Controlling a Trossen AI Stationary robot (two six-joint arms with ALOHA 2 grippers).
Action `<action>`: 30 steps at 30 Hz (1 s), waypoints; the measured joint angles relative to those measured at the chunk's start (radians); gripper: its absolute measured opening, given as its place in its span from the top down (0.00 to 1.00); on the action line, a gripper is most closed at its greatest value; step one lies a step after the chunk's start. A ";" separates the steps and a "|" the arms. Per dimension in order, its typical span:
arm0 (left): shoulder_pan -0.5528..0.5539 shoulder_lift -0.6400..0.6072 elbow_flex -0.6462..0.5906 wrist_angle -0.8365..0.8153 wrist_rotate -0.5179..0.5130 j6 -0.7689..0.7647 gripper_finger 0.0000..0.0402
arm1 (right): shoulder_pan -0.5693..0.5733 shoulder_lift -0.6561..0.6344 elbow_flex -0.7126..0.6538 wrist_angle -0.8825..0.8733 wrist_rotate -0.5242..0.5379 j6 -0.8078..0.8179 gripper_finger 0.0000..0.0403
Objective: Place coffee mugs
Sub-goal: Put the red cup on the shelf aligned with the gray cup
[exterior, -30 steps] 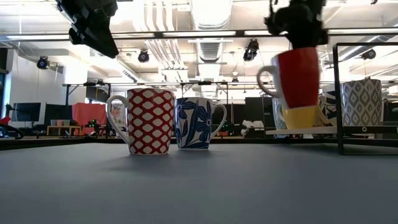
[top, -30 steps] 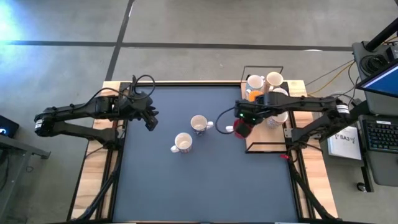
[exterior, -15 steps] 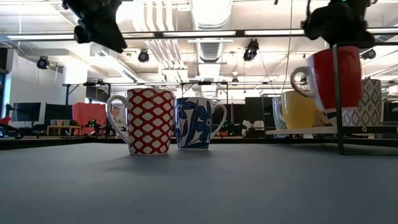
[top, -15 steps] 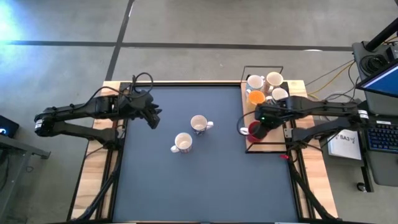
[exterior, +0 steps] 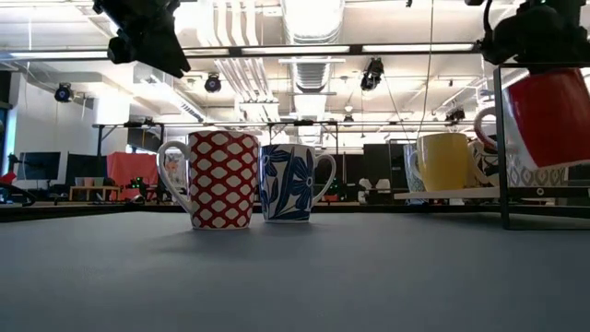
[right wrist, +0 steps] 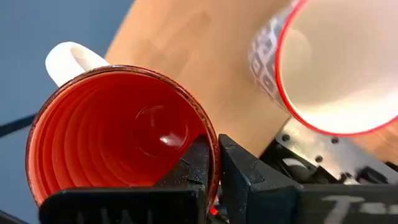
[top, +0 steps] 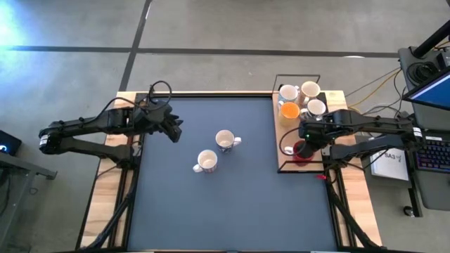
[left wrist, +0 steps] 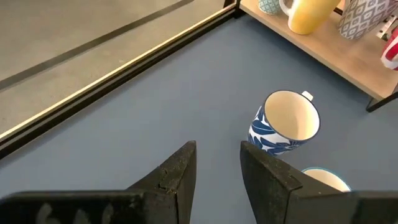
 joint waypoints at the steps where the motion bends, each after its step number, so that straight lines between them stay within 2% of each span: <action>1: 0.000 0.000 0.000 0.000 0.000 0.000 0.73 | 0.000 -0.001 -0.002 -0.010 0.000 0.006 0.97; 7: 0.000 0.002 0.000 0.000 0.000 -0.009 0.73 | 0.000 -0.007 -0.008 -0.100 0.000 0.070 0.97; 20: 0.000 0.008 0.000 0.001 -0.013 -0.020 0.73 | 0.000 -0.017 -0.013 -0.097 -0.019 0.139 0.97; 30: 0.000 0.044 0.000 0.001 -0.014 -0.027 0.73 | 0.000 -0.016 -0.073 -0.099 -0.022 0.235 0.97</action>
